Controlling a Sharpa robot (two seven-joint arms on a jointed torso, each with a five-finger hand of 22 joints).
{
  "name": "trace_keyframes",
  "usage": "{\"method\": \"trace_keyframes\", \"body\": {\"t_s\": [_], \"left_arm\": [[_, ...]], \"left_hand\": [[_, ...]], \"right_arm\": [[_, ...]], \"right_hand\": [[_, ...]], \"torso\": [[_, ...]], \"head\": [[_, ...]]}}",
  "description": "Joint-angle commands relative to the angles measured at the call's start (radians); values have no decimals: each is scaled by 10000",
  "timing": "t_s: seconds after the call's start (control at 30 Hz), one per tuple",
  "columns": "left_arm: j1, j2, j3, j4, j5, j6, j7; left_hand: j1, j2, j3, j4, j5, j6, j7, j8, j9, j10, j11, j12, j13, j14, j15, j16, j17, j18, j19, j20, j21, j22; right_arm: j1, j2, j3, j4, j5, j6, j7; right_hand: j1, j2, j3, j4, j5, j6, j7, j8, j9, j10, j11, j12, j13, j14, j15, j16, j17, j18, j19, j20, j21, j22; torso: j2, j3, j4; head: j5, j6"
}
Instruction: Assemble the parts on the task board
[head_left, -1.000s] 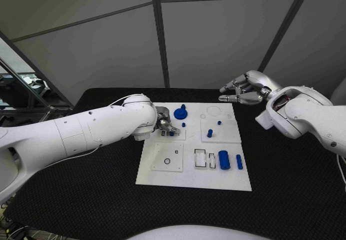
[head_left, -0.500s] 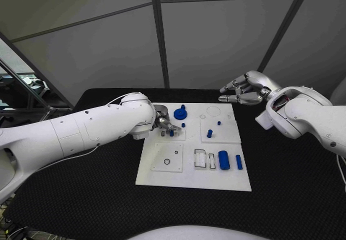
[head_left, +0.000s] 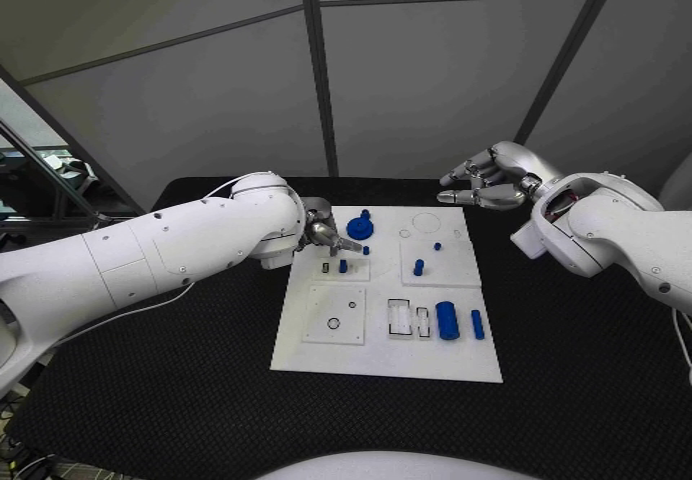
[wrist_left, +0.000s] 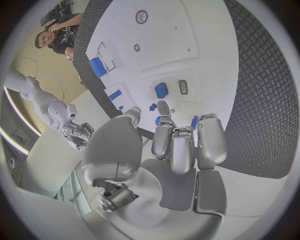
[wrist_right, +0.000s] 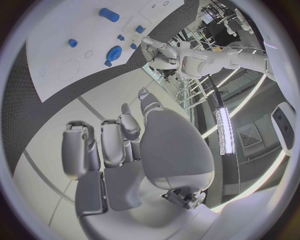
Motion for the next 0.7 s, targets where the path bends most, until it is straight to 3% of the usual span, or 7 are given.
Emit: {"method": "trace_keyframes", "body": {"t_s": [0.03, 0.17, 0.23, 0.3, 0.5, 0.7], "left_arm": [[68, -71, 106, 54, -10, 234, -148], [273, -99, 218, -139, -8, 349, -147], [377, -75, 240, -320, 1, 353, -96], [532, 21, 260, -730, 20, 370, 0], [777, 439, 269, -1967, 36, 740, 172], [853, 904, 184, -2975, 40, 1281, 269]], "left_hand": [[156, 180, -92, -45, -39, -93, 21, -103, -4, 491, -33, -138, 1877, 1010, -6, -79, 2483, -454, -161, 11, -111, -100], [894, 469, -166, -164, 89, -561, 218, -734, -465, 214, 121, -957, 1641, 869, 149, -500, 2046, -293, -680, 131, -672, -836], [1340, 570, -127, -257, 462, -907, 403, -1256, -980, 34, 282, -1422, 1504, 773, 265, -768, 1784, -218, -968, 236, -1004, -1241], [1683, 657, -231, -200, 616, -887, 571, -1780, -1801, -102, 428, -1779, 1395, 705, 440, -982, 1585, -136, -1145, 363, -1292, -1531], [1857, 662, -511, -86, 546, -659, 597, -2040, -2464, -74, 448, -1715, 1411, 743, 444, -920, 1652, -143, -1055, 457, -1330, -1492], [1696, 711, -785, -14, 298, -522, 586, -2087, -2738, -59, 449, -1666, 1427, 762, 446, -871, 1701, -151, -996, 468, -1330, -1445]], "right_arm": [[18, 10, 7, -13, -3, 44, 93], [18, 13, 6, -39, -3, 39, 93], [18, 19, 6, -49, -3, 37, 94], [18, 31, 6, -64, -3, 37, 94], [18, 58, 6, -92, -3, 53, 86], [18, 94, 6, -110, -3, 66, 88]], "right_hand": [[-34, 55, -26, 11, 57, -7, 22, -35, 13, -18, 0, -41, -10, 178, -34, -67, -11, 84, -27, -26, -36, 679], [-34, 55, -26, 11, 57, -7, 22, -35, 13, -18, 0, -41, -10, 178, -34, -67, -11, 84, -27, -26, -36, 679], [-34, 55, -26, 11, 57, -7, 22, -35, 13, -18, 0, -41, -10, 178, -34, -67, -11, 84, -27, -26, -36, 679], [-34, 55, -26, 11, 57, -7, 22, -35, 13, -18, 0, -41, -10, 178, -34, -67, -11, 84, -27, -26, -36, 679], [-34, 55, -26, 11, 57, -7, 22, -35, 13, -18, 0, -41, -10, 178, -34, -67, -11, 84, -27, -26, -36, 679], [-34, 55, -26, 11, 57, -7, 22, -35, 13, -18, 0, -41, -10, 178, -34, -67, -11, 84, -27, -26, -36, 679]], "torso": [[2, 5, -4], [2, 11, 3], [2, 11, 5], [2, 13, -17], [15, 9, -16], [40, -5, -9]], "head": [[-14, -4], [-32, 15], [-34, 17], [-29, 63], [-46, 129], [-16, 139]]}}
